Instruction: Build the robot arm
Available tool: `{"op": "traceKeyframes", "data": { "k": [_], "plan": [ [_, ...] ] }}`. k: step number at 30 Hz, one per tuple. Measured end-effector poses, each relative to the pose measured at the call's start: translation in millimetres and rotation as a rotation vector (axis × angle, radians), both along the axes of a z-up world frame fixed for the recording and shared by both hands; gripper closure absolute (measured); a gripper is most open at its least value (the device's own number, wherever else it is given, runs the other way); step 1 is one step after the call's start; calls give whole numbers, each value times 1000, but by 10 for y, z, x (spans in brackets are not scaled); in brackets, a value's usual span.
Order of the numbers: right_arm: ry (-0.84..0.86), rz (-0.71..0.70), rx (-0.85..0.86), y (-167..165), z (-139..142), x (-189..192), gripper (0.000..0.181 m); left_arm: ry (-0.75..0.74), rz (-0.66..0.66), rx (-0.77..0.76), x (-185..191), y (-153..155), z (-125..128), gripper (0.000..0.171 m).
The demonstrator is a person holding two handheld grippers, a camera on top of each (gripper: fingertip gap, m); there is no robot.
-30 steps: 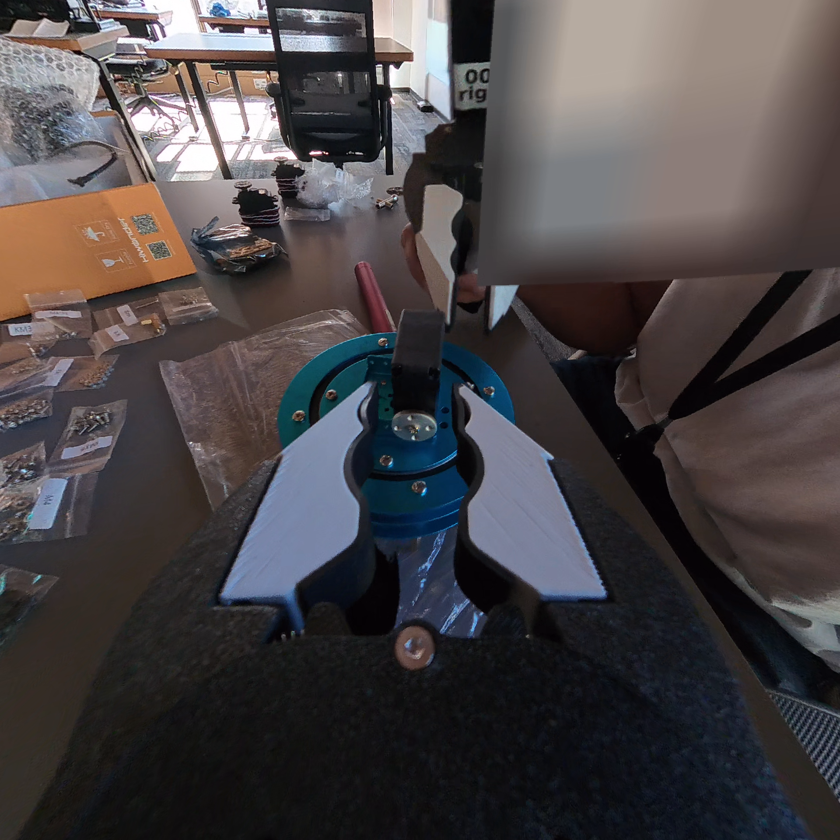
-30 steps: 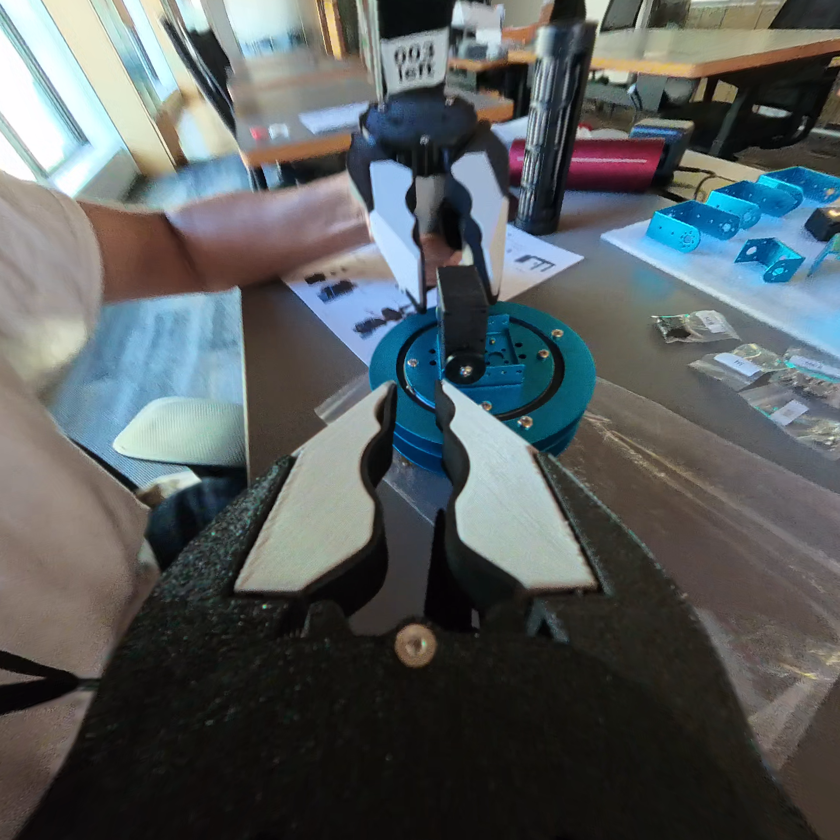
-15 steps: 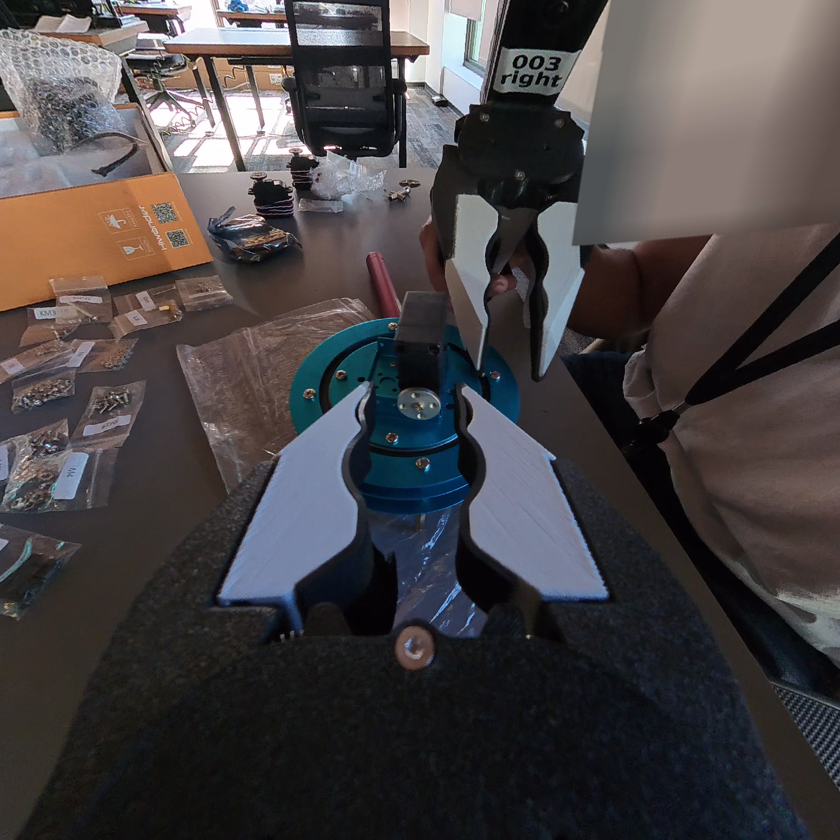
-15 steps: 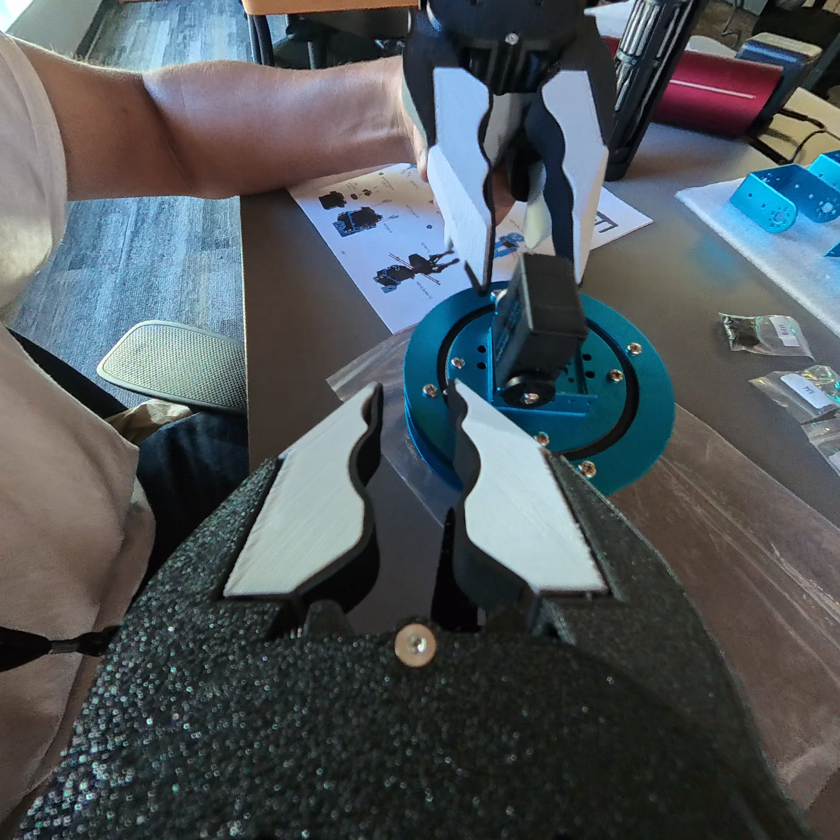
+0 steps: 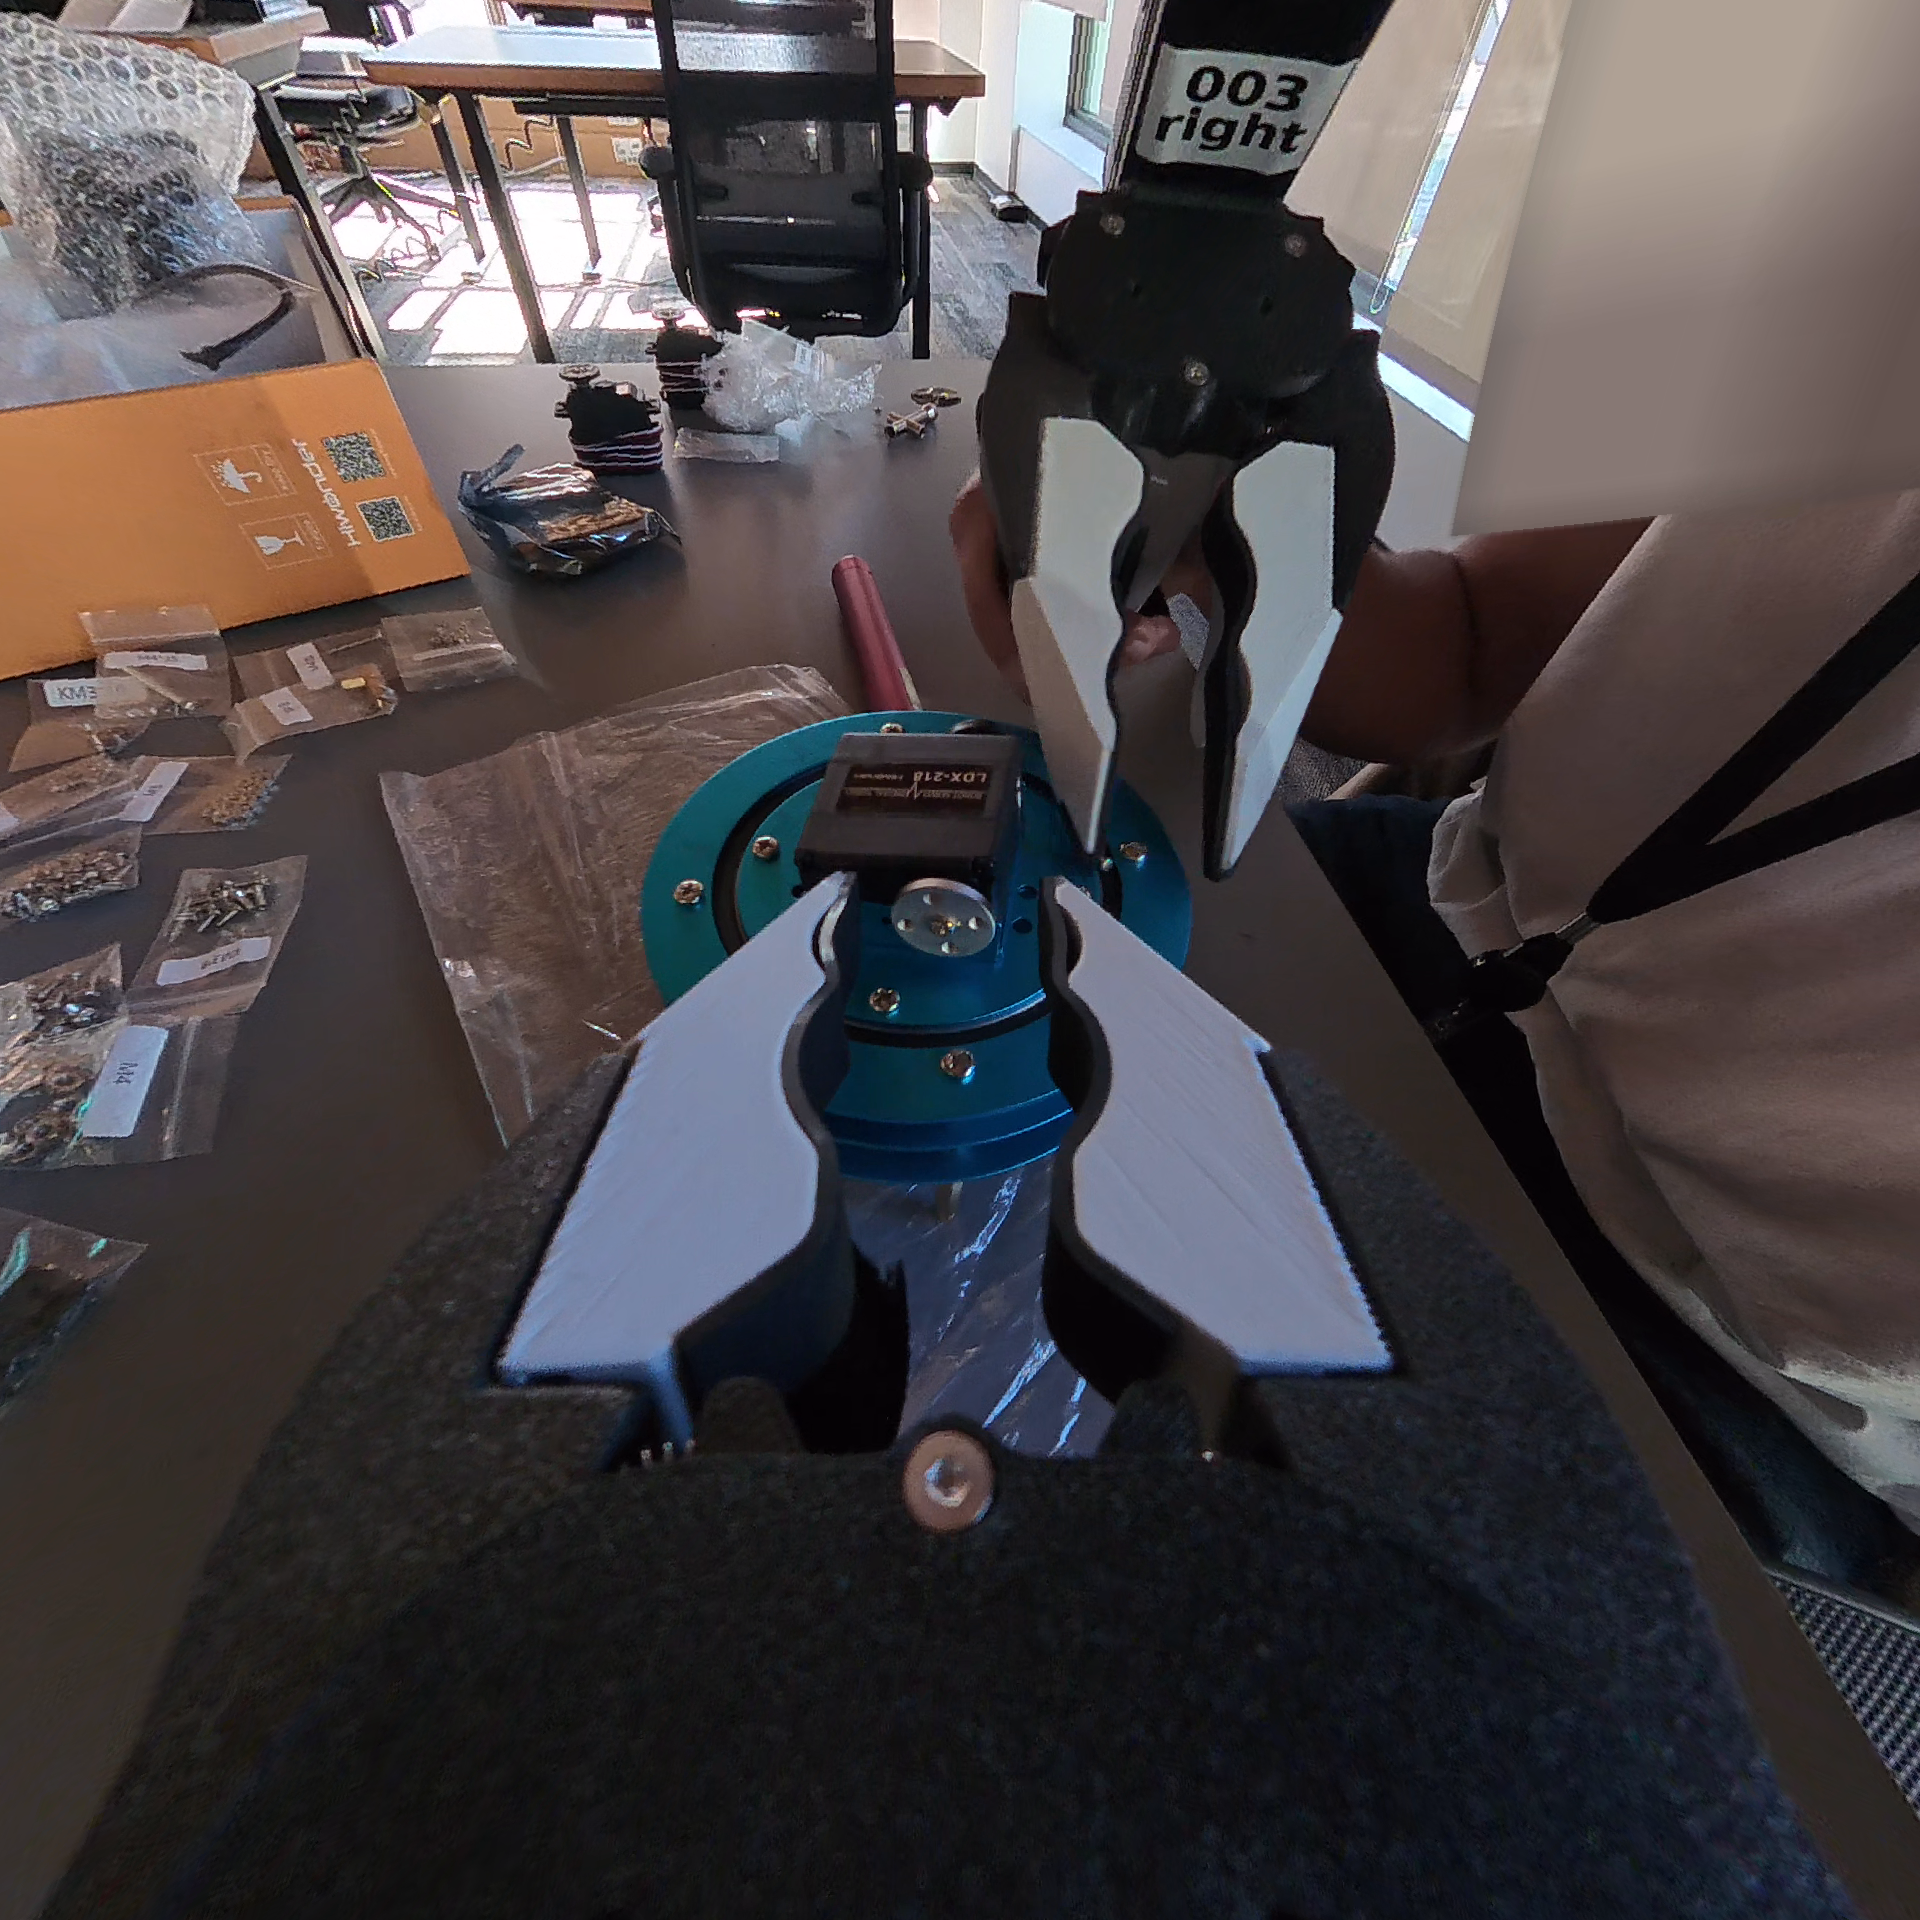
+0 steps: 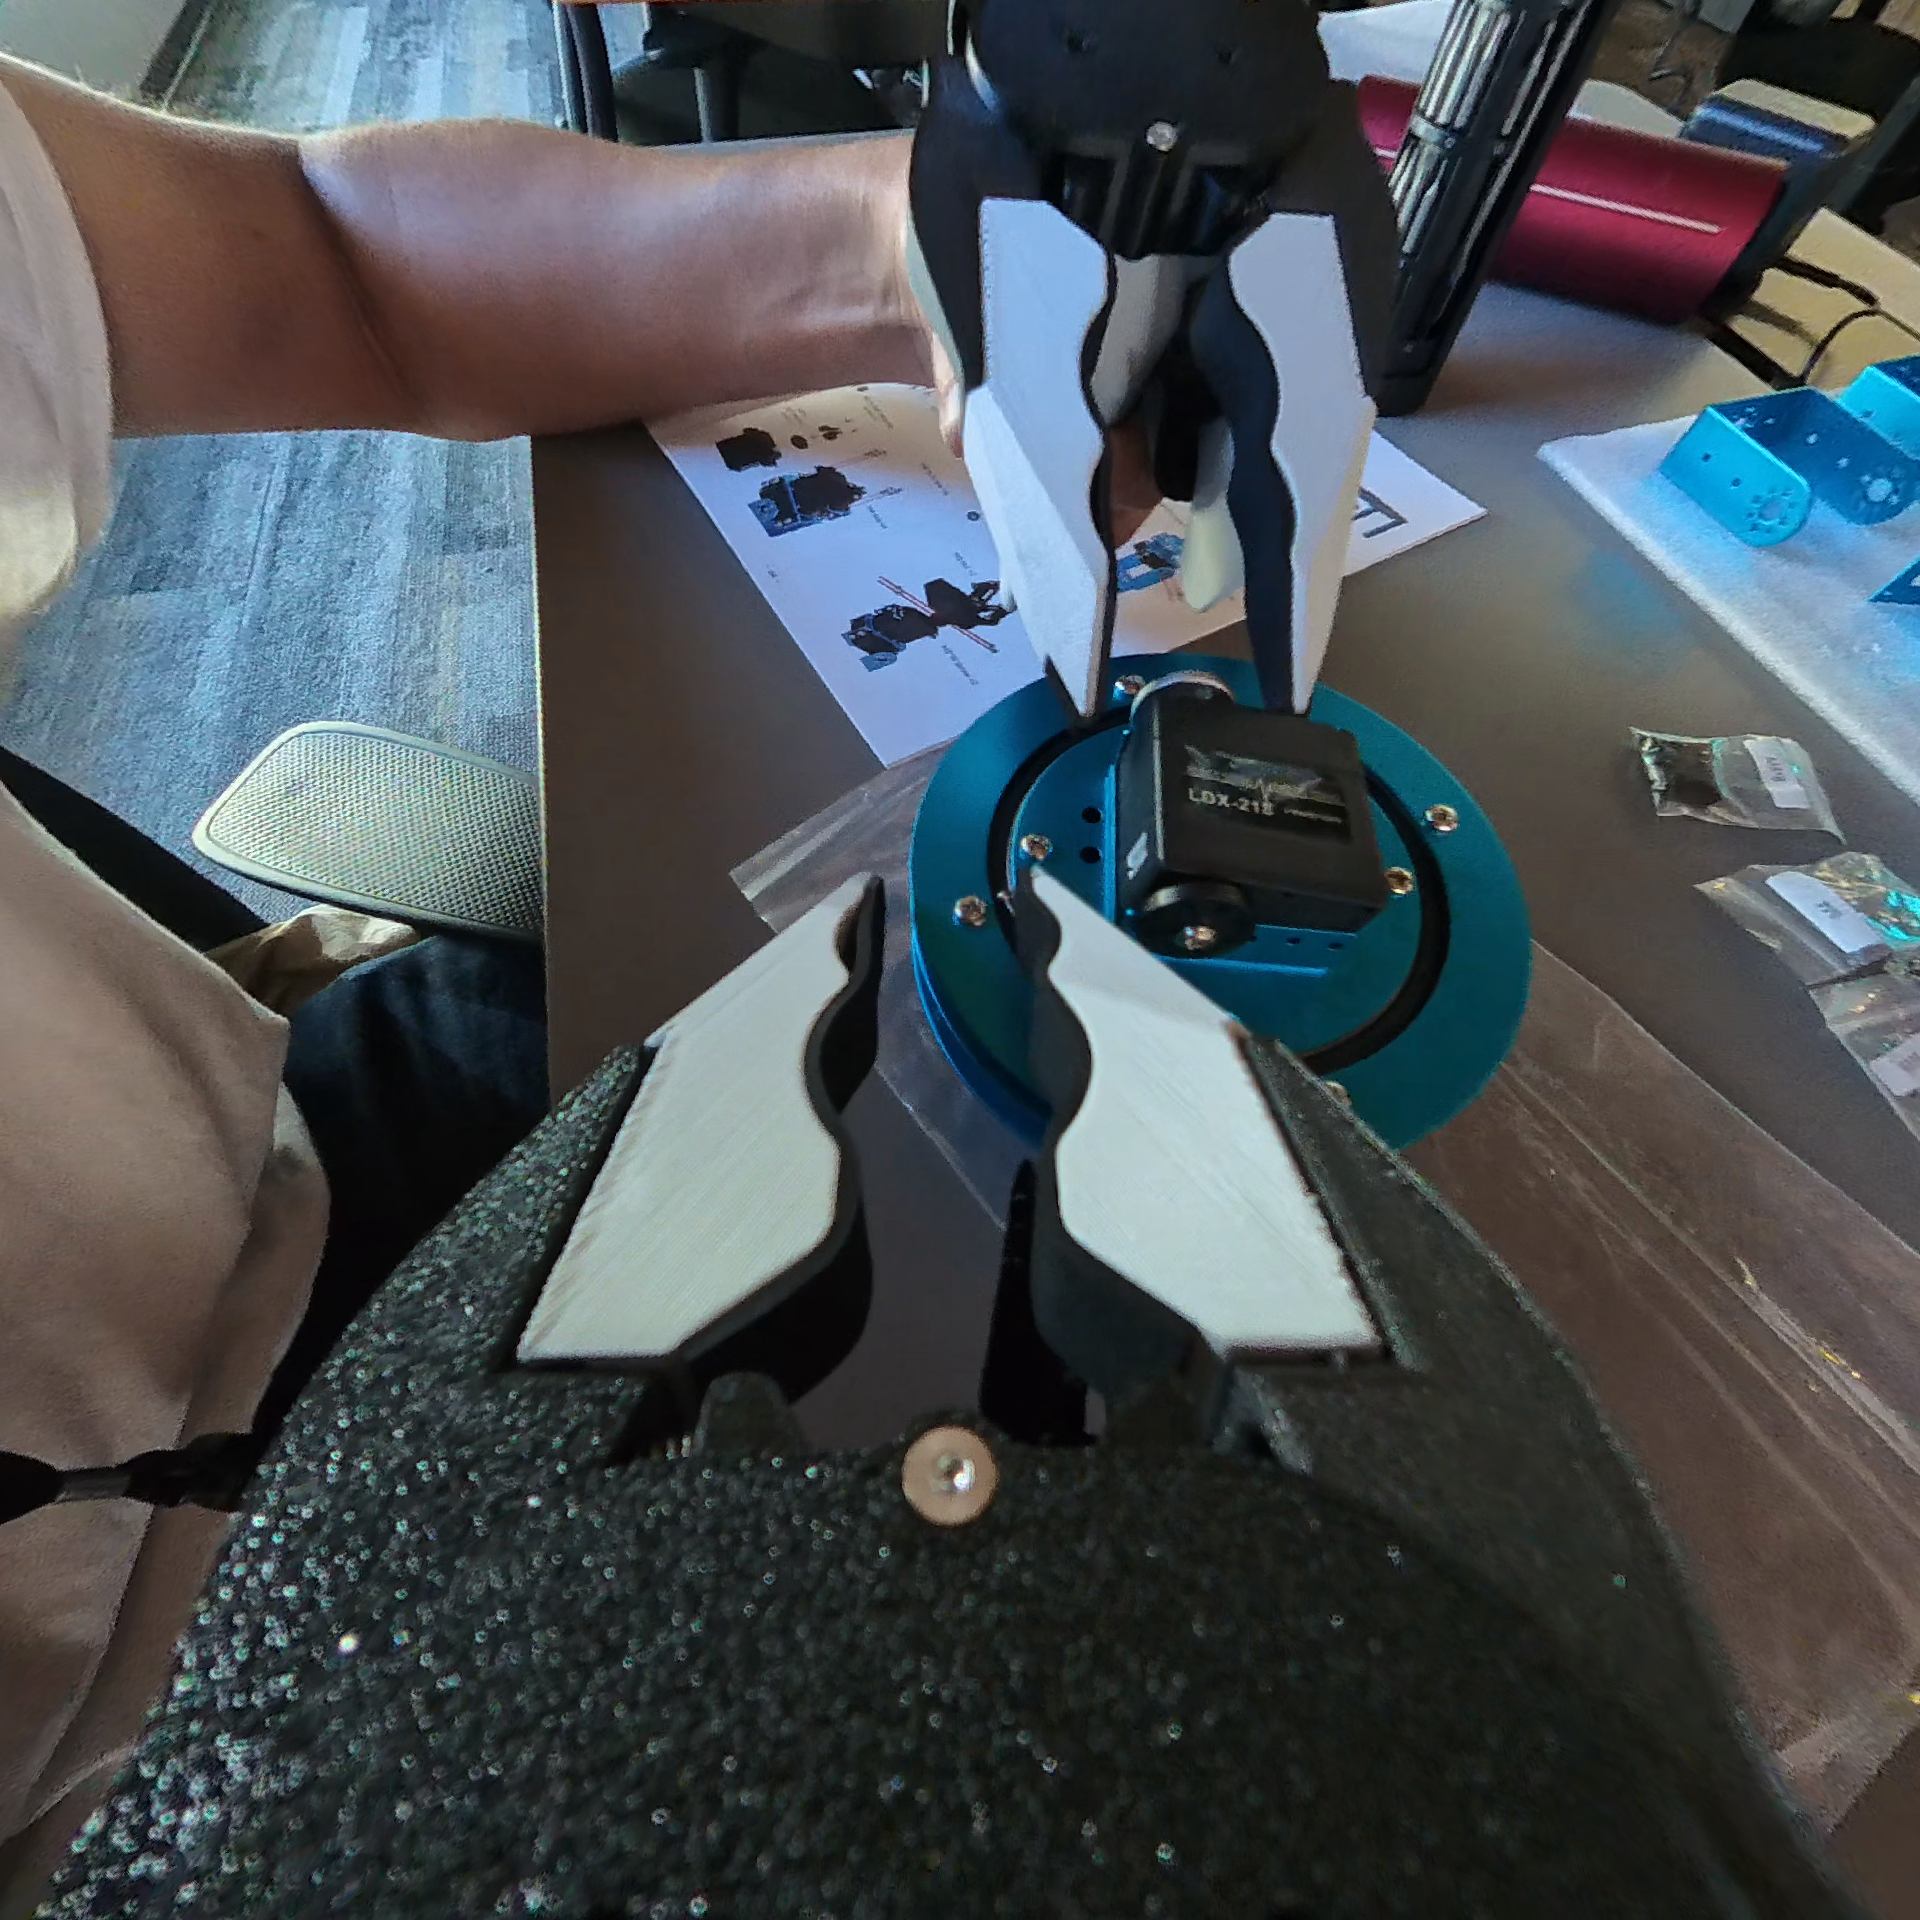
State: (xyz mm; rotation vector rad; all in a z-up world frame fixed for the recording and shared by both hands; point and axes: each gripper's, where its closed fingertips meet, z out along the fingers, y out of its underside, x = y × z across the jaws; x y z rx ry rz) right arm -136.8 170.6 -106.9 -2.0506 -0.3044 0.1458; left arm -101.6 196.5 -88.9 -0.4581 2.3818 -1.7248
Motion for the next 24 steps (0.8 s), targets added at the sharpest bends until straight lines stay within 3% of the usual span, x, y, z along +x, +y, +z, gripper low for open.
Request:
{"op": "traceKeyframes", "data": {
  "k": [24],
  "plan": [
    [-47, -16, -8, 83, 31, 28, 163, -23, 24, 24, 8, 50, 18, 138]
  ]
}}
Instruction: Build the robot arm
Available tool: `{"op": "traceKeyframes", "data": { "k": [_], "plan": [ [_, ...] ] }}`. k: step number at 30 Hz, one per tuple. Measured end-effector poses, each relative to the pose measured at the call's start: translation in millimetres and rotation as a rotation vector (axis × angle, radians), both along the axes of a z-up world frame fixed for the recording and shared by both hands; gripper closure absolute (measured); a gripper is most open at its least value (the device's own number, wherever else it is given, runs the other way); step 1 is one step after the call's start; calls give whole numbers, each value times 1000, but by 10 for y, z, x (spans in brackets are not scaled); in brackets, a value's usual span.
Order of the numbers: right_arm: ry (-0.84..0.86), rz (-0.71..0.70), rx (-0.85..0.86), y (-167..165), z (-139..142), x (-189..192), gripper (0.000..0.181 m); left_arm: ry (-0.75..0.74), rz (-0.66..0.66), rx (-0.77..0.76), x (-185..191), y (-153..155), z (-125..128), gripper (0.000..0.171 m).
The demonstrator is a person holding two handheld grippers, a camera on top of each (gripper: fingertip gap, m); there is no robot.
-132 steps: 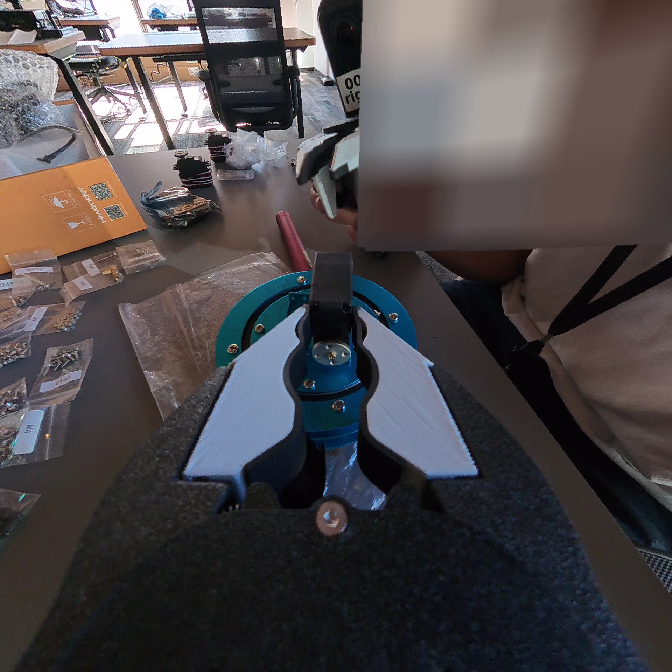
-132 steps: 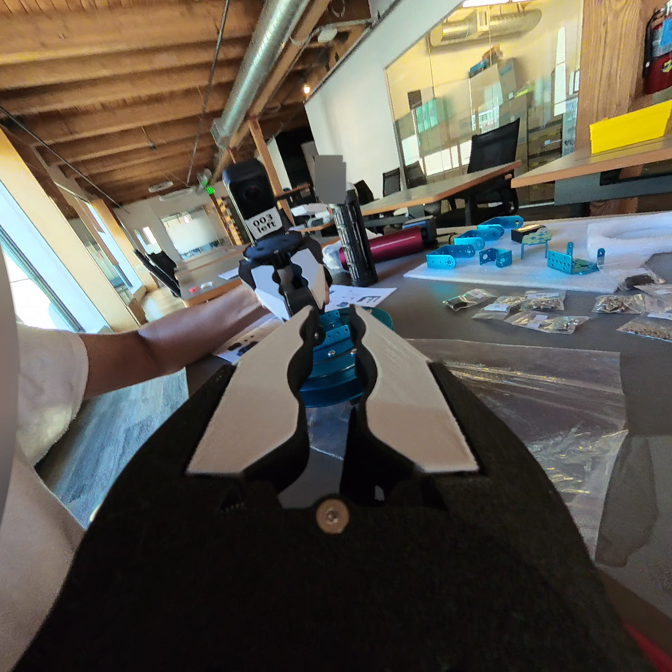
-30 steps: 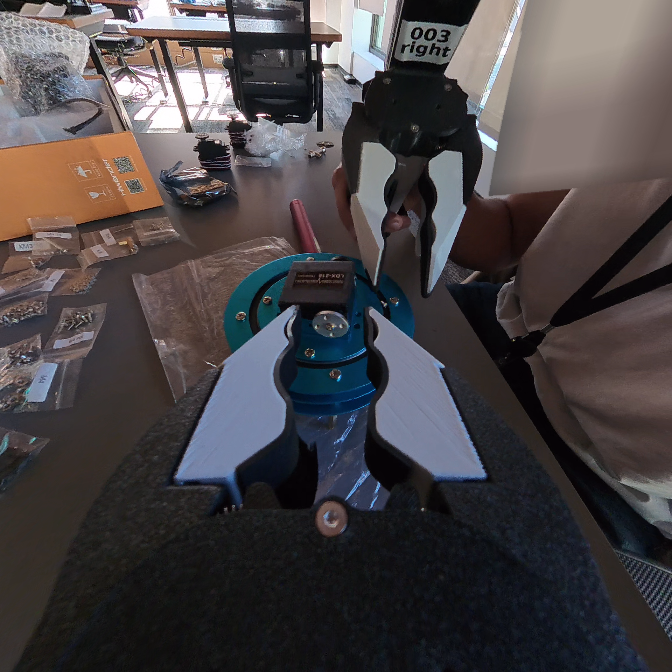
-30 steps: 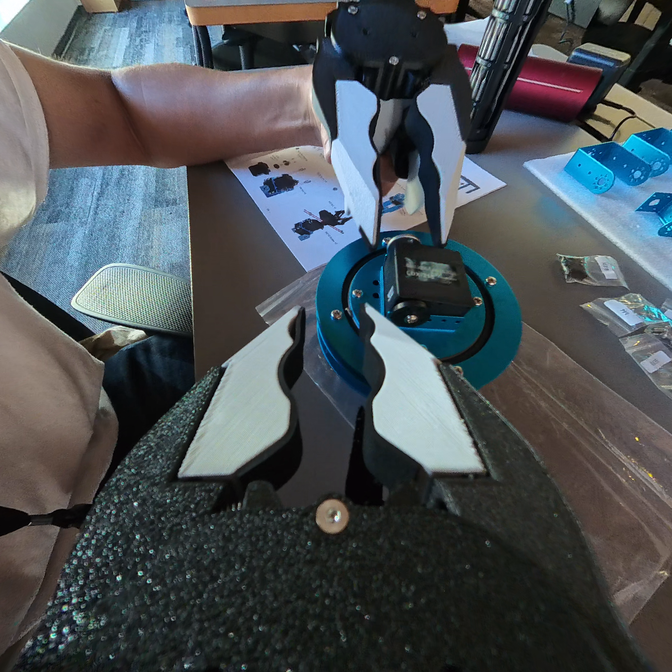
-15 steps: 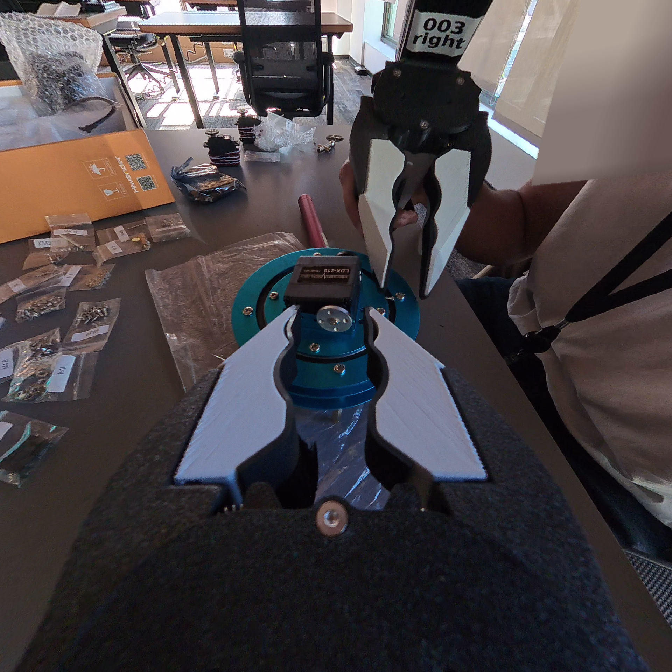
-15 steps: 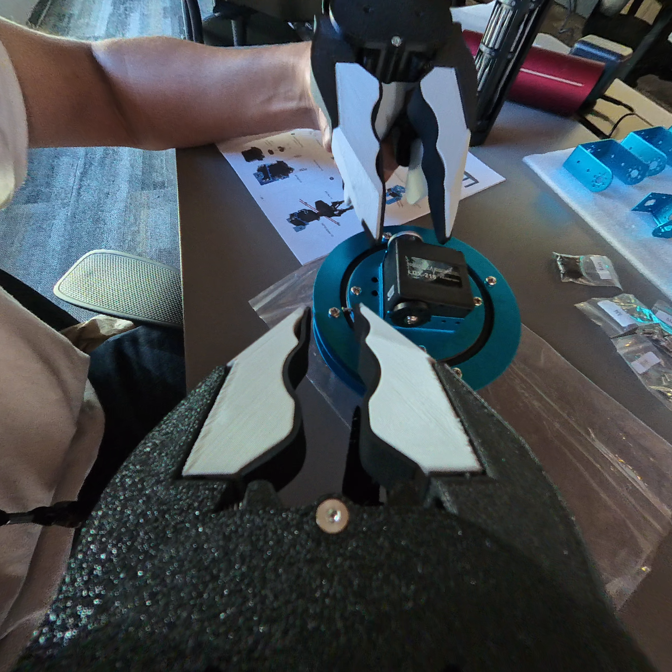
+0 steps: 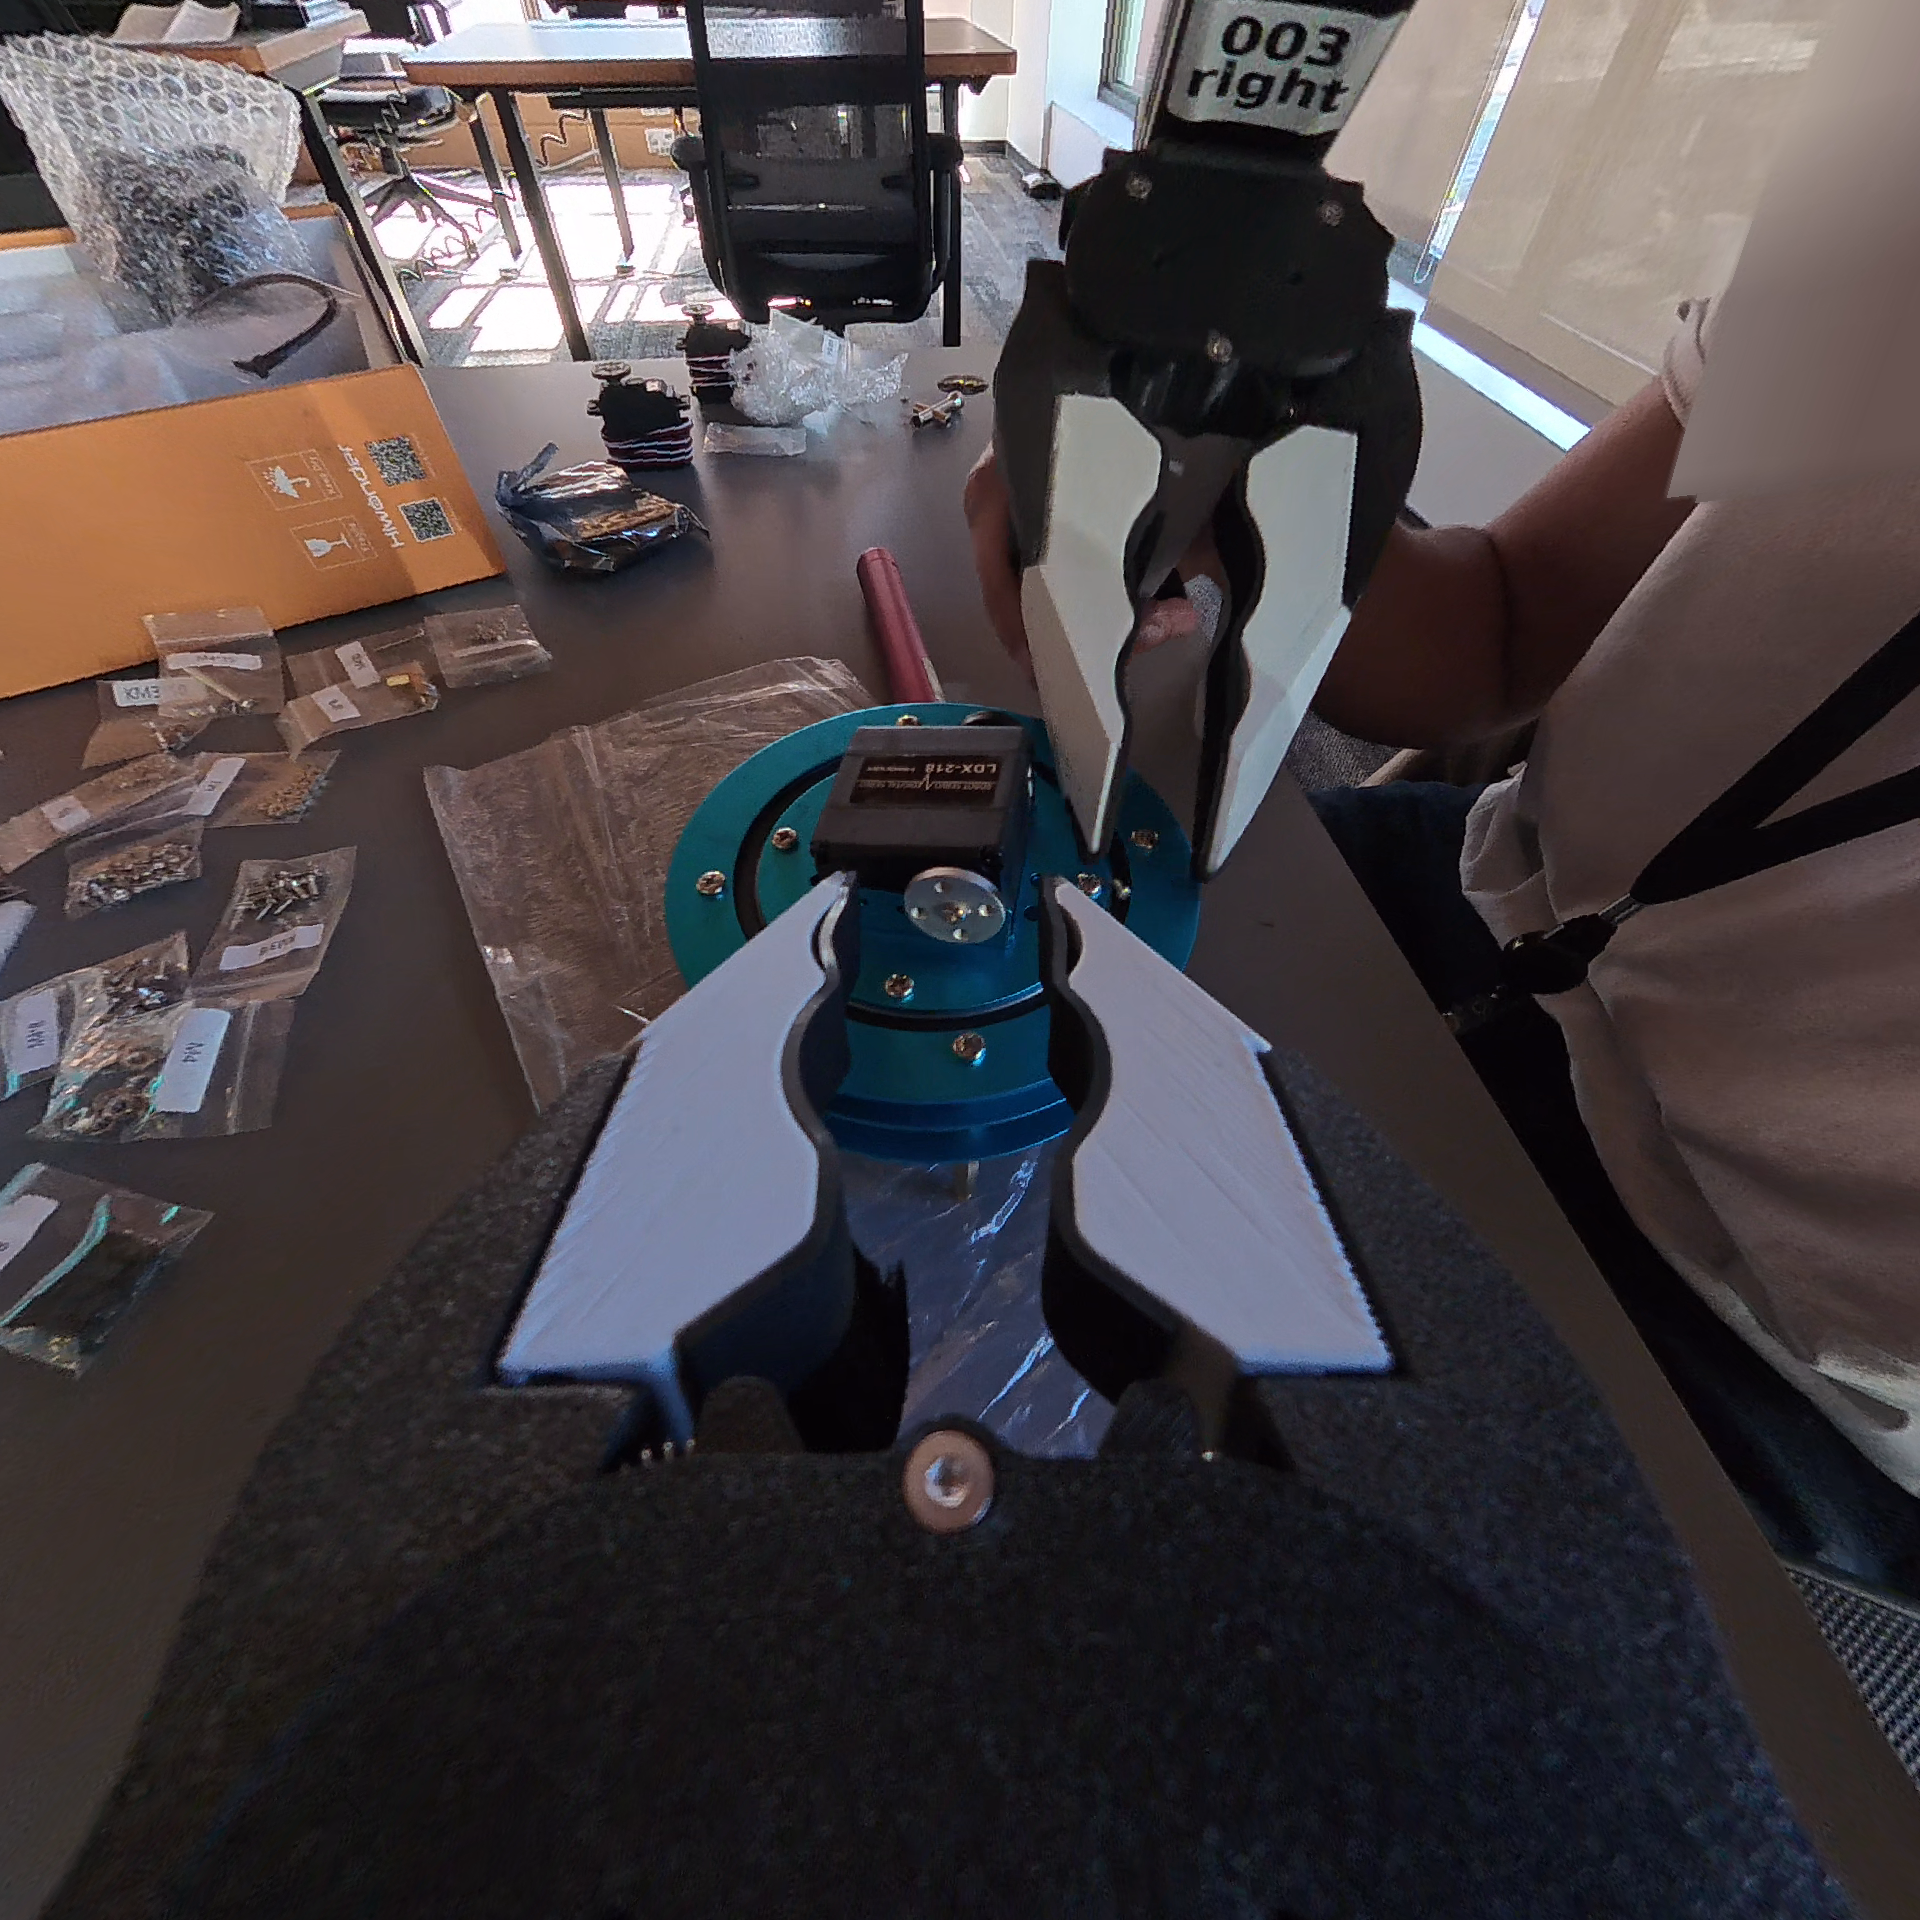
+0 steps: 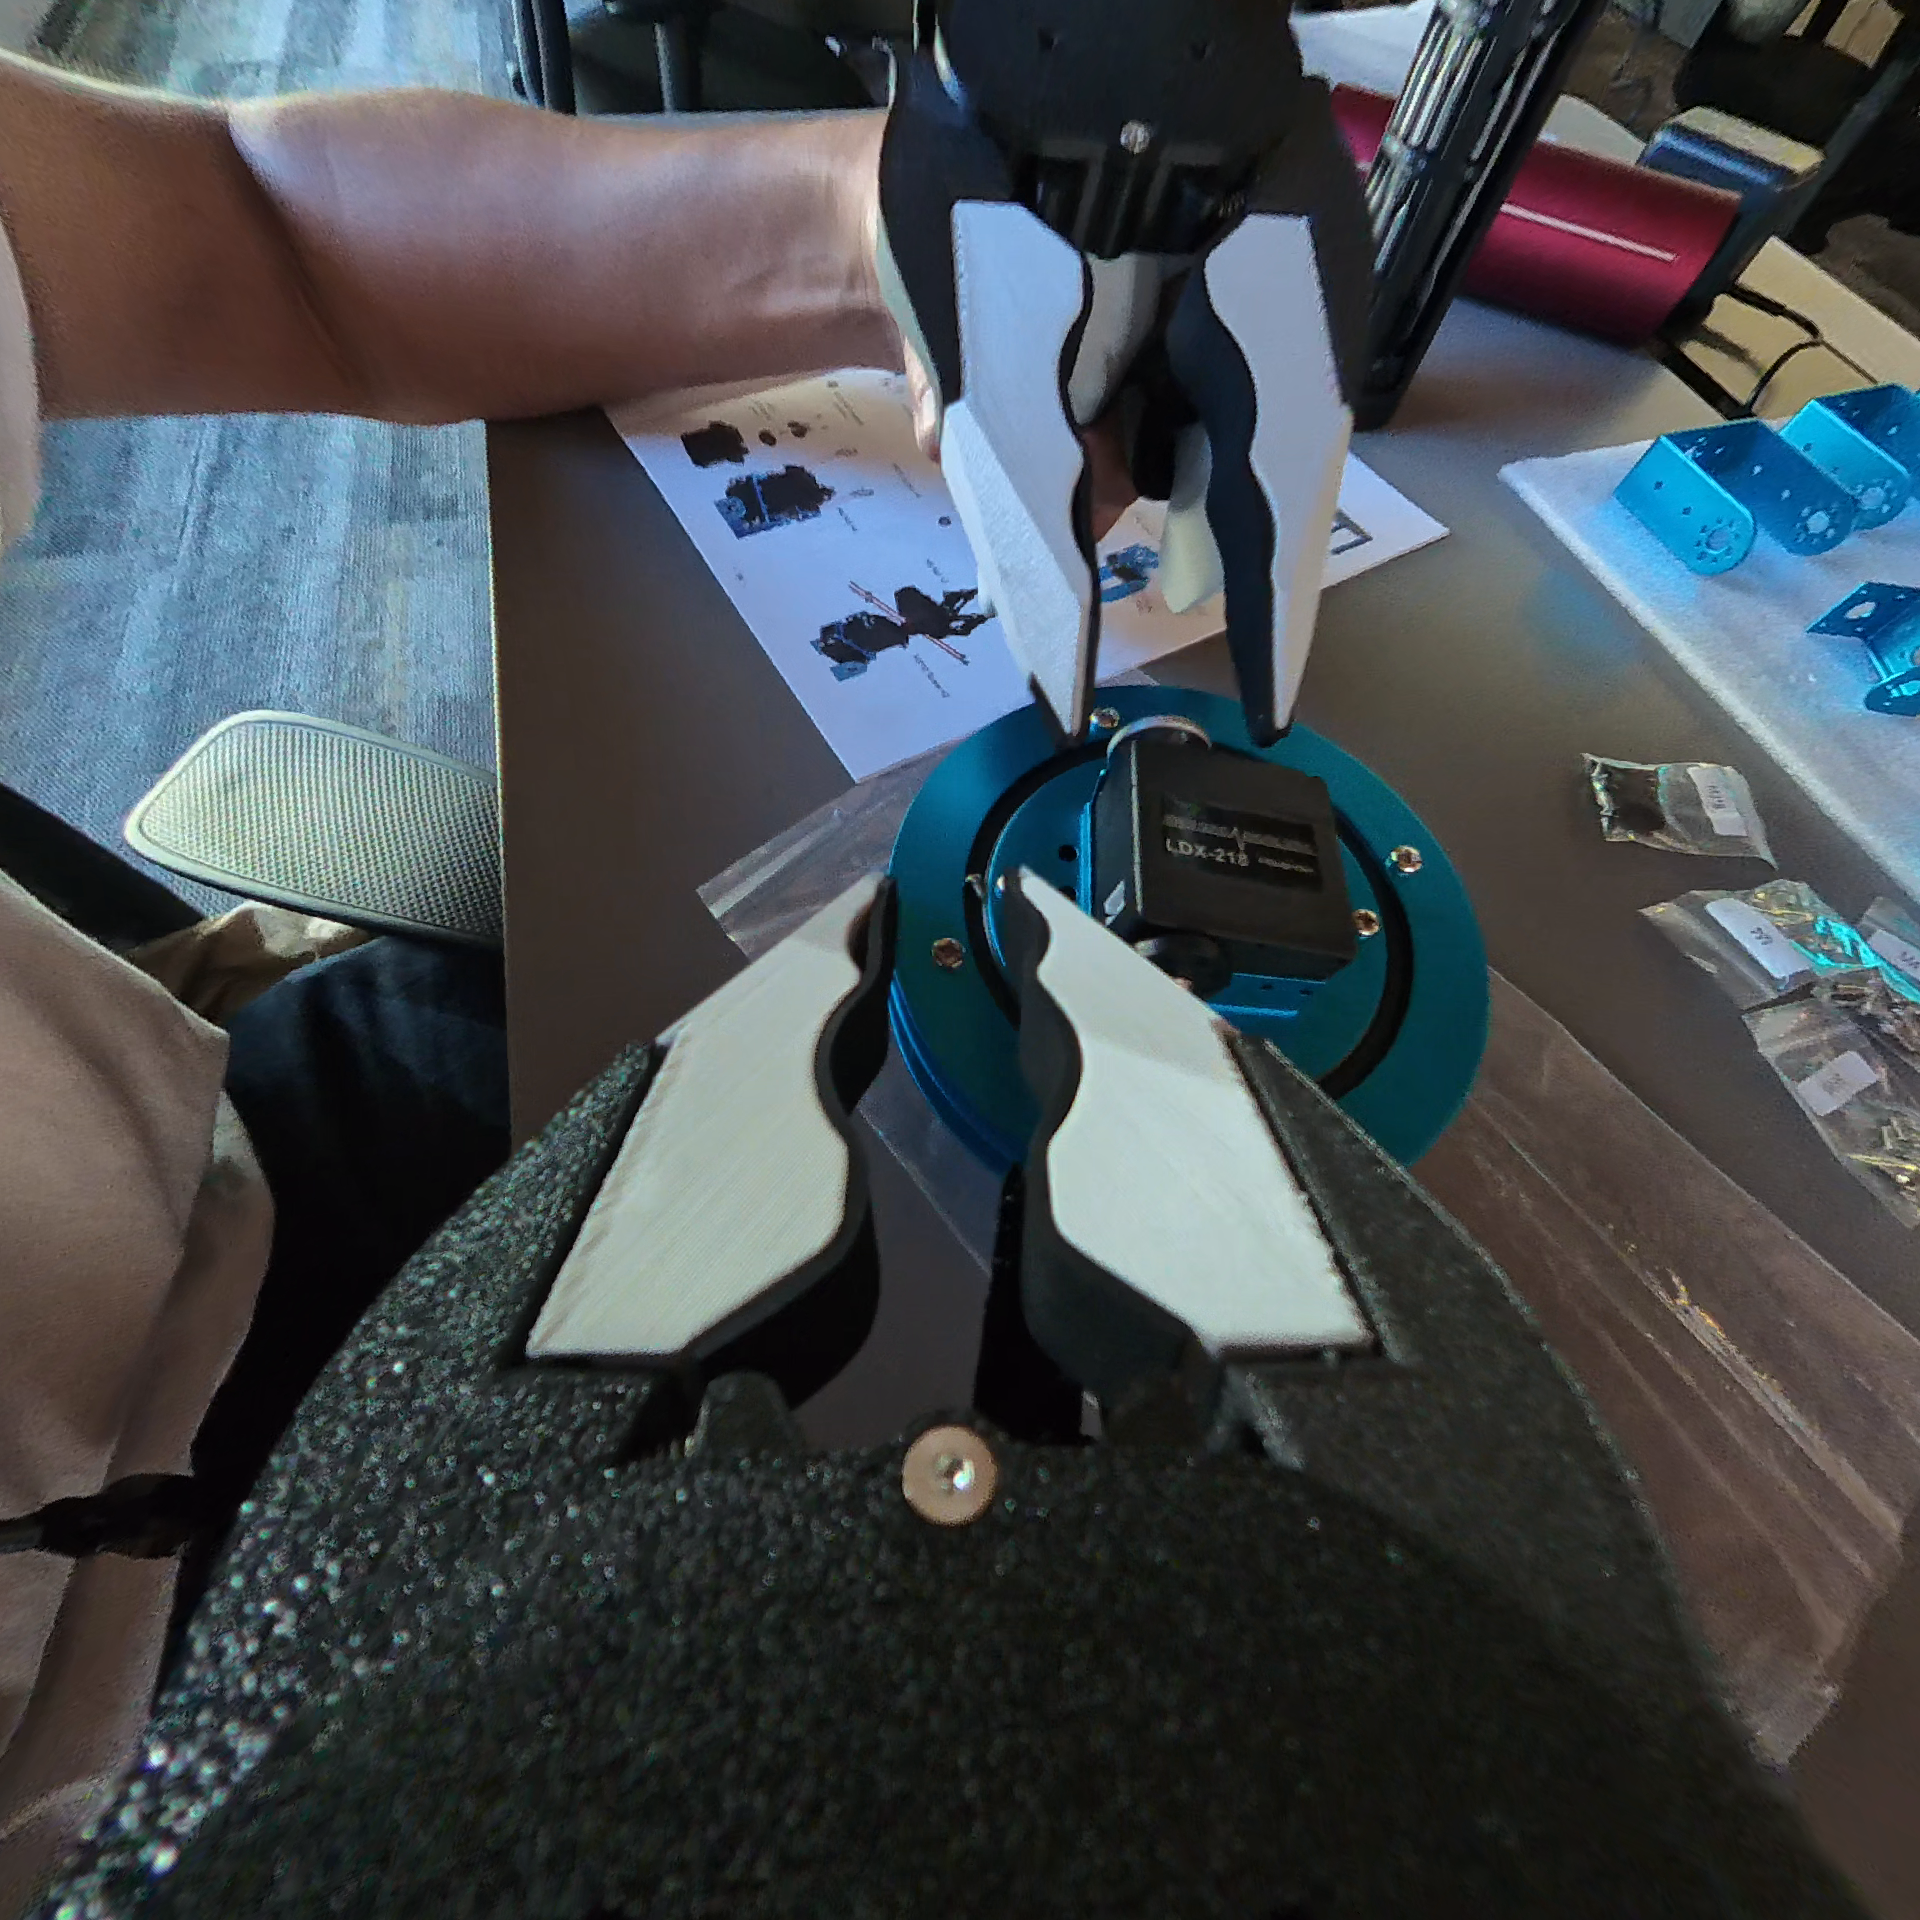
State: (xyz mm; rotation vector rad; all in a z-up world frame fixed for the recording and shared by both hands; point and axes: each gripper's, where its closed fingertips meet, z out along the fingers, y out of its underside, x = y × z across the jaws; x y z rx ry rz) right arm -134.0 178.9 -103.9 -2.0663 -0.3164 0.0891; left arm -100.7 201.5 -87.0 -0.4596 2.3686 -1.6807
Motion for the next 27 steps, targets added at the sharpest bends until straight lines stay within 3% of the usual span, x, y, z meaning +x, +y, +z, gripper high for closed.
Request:
{"op": "traceKeyframes", "data": {
  "k": [7, 17, 27],
  "plan": [
    [7, 27, -16, 39, -13, -63, 176, 2, 1, 0, -1, 7, -6, 138],
    [-103, -16, -99, 34, -60, -111, 150, 0, 3, 3, -2, 23, -2, 138],
    [-148, -18, -90, -26, 18, -114, 151, -79, 47, 35, -29, 113, 192, 137]
  ]
}}
